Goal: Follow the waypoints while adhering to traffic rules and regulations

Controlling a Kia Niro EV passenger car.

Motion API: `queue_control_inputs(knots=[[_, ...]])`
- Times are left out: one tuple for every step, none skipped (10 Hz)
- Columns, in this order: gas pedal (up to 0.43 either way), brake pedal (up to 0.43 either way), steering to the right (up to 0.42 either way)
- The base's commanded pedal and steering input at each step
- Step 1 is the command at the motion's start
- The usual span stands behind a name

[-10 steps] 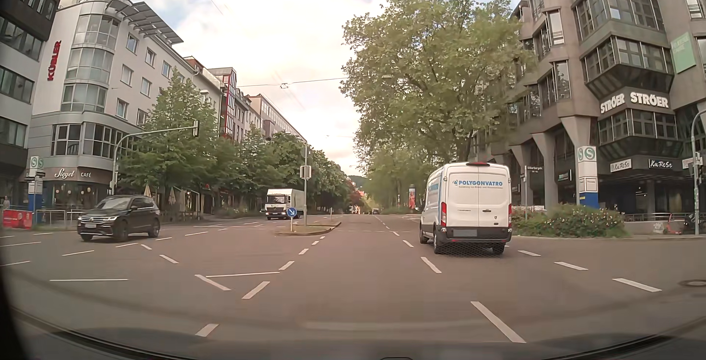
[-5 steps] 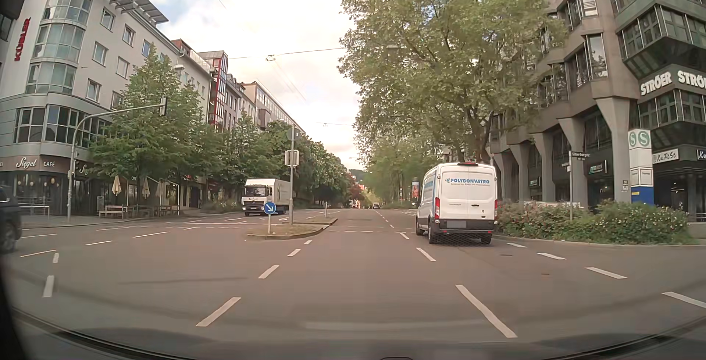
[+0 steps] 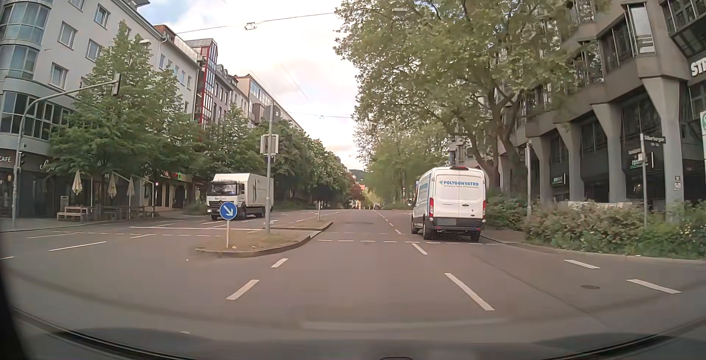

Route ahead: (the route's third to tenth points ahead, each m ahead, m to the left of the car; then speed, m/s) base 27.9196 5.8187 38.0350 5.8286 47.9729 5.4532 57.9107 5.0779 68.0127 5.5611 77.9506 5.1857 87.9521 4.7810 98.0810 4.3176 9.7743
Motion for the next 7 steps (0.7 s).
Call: queue_control_inputs(knots=[[0.138, 0.0, -0.001], [0.15, 0.0, -0.001], [0.157, 0.0, -0.001], [0.157, 0.0, -0.001], [0.157, 0.0, -0.002], [0.157, 0.0, -0.001], [0.157, 0.0, -0.001]])
